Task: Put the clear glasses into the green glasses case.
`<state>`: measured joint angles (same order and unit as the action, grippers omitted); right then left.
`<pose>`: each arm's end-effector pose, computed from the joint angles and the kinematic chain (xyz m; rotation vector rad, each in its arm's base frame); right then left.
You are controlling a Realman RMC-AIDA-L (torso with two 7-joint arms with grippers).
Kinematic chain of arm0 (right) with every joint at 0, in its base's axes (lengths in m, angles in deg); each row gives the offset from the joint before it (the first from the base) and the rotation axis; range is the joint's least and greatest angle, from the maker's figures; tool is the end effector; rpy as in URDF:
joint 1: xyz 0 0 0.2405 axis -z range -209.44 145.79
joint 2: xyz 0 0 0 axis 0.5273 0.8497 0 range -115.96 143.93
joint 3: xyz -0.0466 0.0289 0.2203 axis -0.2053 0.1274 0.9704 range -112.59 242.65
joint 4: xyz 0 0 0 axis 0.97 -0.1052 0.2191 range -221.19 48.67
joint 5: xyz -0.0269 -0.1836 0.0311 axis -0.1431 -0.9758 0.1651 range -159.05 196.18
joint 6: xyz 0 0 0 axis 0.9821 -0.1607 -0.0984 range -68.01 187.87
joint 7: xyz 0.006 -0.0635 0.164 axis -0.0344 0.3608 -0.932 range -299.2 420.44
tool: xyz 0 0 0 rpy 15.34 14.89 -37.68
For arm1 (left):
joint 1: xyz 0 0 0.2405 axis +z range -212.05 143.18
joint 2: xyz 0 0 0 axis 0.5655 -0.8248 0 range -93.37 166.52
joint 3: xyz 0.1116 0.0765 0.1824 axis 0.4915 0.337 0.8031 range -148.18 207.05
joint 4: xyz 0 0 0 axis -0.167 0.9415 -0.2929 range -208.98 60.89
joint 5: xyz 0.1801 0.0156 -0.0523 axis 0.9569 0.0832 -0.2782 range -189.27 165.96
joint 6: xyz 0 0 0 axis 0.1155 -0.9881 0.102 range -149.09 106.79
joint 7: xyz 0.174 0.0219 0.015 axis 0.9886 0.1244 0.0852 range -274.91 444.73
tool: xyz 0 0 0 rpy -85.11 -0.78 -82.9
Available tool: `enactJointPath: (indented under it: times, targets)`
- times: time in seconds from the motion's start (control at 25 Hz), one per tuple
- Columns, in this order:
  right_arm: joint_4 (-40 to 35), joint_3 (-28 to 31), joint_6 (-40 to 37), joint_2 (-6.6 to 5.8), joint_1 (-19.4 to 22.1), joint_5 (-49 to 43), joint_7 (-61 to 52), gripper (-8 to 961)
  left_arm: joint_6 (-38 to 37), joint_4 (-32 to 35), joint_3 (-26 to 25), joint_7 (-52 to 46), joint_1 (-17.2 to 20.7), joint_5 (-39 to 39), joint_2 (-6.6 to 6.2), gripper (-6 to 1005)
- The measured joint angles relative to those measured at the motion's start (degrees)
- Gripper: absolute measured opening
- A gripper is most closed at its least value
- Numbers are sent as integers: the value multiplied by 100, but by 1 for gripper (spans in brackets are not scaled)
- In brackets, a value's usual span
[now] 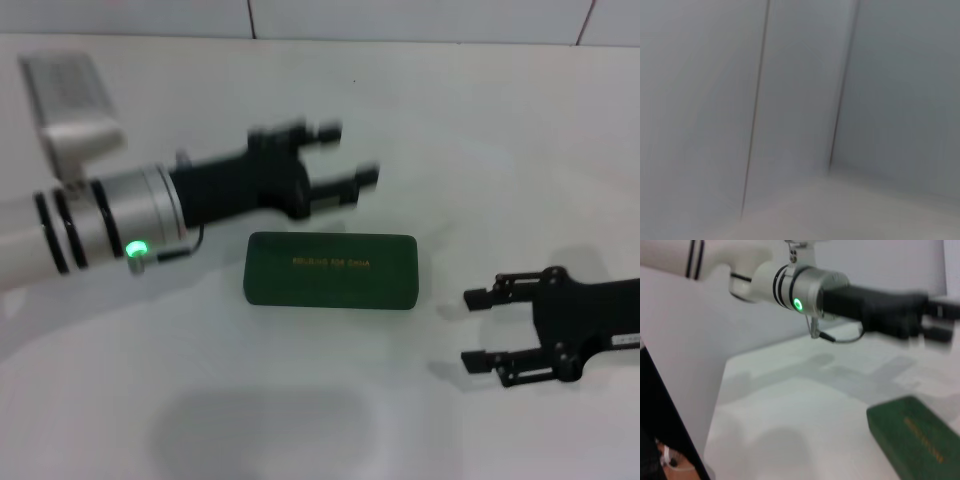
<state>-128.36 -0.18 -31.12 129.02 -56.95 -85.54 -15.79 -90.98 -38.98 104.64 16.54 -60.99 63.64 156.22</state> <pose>0.2118 0.2709 -0.0312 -3.0163 0.3739 0.5540 -0.1731 0.3237 -0.0556 -2.6001 -0.4756 -0.8682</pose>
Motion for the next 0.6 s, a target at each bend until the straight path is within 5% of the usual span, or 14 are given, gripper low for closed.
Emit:
enactJointPath:
  times: [0.24,0.36,0.48,0.6]
  targets:
    - [-136,1254,-929,7,-19,169,375,736,-2047,4,-916,419,-211,-956,-88,759]
    - [-124,2083,-1585,-18,14,541,842,736,-2658,-22,-1026,397,-234,-726,-249,759]
    - [78,2315,-2271,-192,15,608,1256,736,-3020,-42,-1009,432,-20,-190,-366,759]
    - [418,2302,-2656,-242,89,495,1903,736,-3090,-44,-1019,776,376,301,-308,759]
